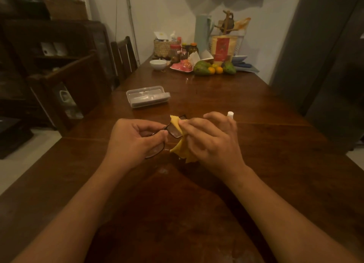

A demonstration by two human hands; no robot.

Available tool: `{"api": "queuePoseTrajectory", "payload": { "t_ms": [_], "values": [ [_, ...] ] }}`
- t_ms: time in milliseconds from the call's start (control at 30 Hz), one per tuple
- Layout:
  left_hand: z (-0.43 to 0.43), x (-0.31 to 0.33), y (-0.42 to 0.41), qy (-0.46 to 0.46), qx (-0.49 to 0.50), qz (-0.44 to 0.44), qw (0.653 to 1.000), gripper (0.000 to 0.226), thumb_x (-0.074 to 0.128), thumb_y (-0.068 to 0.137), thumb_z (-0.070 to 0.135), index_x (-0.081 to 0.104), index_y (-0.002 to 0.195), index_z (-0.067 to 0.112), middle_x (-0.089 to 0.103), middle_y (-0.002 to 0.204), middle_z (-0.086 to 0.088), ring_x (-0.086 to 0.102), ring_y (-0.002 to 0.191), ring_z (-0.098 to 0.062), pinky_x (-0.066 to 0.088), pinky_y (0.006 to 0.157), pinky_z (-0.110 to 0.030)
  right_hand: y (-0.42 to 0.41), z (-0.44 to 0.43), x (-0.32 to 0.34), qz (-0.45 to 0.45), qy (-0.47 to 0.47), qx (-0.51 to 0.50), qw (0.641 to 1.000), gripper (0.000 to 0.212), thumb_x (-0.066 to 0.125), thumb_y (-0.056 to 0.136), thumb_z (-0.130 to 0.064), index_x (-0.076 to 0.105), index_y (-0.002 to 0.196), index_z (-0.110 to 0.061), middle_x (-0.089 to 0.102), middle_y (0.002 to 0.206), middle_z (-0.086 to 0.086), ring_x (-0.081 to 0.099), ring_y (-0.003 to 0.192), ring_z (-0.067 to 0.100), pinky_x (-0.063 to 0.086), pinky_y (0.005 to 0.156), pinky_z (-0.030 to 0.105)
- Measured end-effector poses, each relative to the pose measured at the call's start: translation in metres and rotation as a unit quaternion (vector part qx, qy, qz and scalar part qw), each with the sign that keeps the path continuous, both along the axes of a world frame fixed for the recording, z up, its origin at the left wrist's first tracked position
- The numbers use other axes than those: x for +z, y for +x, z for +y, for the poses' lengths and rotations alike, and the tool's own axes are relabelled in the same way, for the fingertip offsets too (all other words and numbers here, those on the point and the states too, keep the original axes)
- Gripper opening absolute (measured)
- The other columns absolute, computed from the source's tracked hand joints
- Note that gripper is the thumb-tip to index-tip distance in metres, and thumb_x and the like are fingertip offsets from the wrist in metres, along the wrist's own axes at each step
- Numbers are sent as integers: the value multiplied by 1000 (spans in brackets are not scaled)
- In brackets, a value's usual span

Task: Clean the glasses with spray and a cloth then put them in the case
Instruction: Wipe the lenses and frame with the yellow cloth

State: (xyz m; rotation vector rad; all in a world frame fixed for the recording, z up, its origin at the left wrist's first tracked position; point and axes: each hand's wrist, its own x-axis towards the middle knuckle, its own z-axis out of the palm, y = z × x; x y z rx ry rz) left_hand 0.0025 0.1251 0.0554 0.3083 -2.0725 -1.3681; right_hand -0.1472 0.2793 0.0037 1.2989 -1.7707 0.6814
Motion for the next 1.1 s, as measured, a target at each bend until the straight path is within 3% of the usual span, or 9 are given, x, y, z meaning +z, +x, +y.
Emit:
{"api": "queuePoseTrajectory", "payload": {
  "t_ms": [233, 367, 567, 800, 933, 1100],
  "values": [
    [-3, 0, 2, -18, 19, -6, 1000, 26, 79, 81, 7, 78, 79, 33, 78, 71, 7, 76, 67, -12, 57, 58, -17, 0, -1, 0, 29, 42, 86, 995, 37, 65, 95, -30, 66, 131, -27, 66, 130, -4, 46, 121, 26, 38, 89, 45],
    [-3, 2, 2, -6, 19, 5, 1000, 19, 79, 82, 9, 78, 81, 28, 78, 70, 6, 75, 66, -10, 56, 58, -15, -7, 6, 2, 45, 23, 64, 997, 31, 65, 95, -30, 70, 125, -27, 69, 127, -5, 49, 120, 27, 40, 86, 47],
    [-1, 3, 2, 7, 18, 8, 1000, 25, 79, 80, 7, 77, 79, 31, 77, 70, 11, 74, 65, -6, 51, 54, -10, 0, -1, 0, 70, 32, 84, 994, 40, 69, 94, -26, 63, 133, -23, 66, 131, -1, 49, 121, 26, 38, 90, 46],
    [-3, 1, 2, -1, 7, 4, 1000, 18, 78, 82, 13, 79, 82, 31, 78, 73, 5, 76, 72, -11, 59, 67, -18, -12, 8, 1, 46, -8, 38, 998, 33, 67, 95, -24, 69, 127, -24, 70, 127, -5, 51, 121, 26, 41, 88, 48],
    [-3, 0, 2, -6, 3, 12, 1000, 21, 78, 82, 10, 79, 82, 31, 78, 73, 4, 76, 71, -12, 58, 65, -19, -4, -1, -1, 45, 4, 62, 997, 37, 64, 97, -24, 63, 134, -23, 65, 135, -4, 49, 122, 25, 40, 88, 46],
    [-3, 0, 2, 10, 4, 12, 1000, 18, 78, 82, 10, 78, 82, 29, 78, 71, 5, 76, 69, -11, 57, 62, -16, -12, 6, 0, 36, -4, 52, 998, 30, 61, 98, -26, 69, 127, -26, 68, 130, -8, 52, 121, 24, 40, 87, 46]
  ]
}}
